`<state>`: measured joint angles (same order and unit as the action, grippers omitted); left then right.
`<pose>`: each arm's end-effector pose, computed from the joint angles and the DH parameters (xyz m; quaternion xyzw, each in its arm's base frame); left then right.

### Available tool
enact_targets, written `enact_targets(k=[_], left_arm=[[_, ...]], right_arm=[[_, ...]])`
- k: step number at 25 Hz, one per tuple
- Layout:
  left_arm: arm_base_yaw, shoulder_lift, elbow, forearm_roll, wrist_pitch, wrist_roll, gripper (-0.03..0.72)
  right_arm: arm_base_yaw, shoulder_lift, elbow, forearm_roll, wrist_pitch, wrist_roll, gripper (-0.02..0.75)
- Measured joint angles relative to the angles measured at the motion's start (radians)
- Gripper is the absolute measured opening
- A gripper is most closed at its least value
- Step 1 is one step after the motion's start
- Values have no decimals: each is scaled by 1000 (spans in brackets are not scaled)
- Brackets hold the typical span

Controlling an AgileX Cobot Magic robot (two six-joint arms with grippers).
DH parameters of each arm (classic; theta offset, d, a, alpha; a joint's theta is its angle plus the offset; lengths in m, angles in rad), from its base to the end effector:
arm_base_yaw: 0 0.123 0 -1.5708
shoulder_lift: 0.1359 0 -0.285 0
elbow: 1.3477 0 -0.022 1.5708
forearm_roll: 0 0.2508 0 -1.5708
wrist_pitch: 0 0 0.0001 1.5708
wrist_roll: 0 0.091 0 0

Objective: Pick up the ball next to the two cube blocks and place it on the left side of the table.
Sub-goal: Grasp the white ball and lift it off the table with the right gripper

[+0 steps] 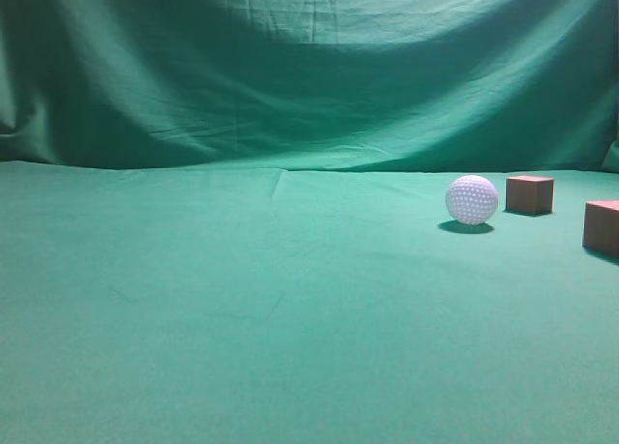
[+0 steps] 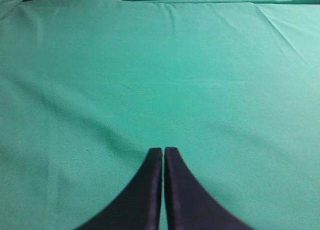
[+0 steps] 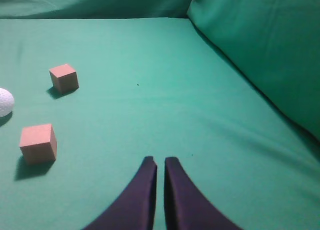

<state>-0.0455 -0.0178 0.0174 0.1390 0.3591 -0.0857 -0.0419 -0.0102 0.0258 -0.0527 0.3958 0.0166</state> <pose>0.0527 0.0020 0.1762 0.0210 0.7950 0.0191 0.6060 0.0519 -0.0040 0.1696 0.0099 0.8117 -0.0298 0.5832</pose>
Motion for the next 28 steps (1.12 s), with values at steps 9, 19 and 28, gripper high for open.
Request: enact_targets(k=[9,19,28], left_arm=[[0,0,0,0,0,0,0],[0,0,0,0,0,0,0],[0,0,0,0,0,0,0]], right_arm=[[0,0,2,39,-110,26,48],[0,0,-73,138,-500,94,48],[0,301,-519,129,128,-22,48]])
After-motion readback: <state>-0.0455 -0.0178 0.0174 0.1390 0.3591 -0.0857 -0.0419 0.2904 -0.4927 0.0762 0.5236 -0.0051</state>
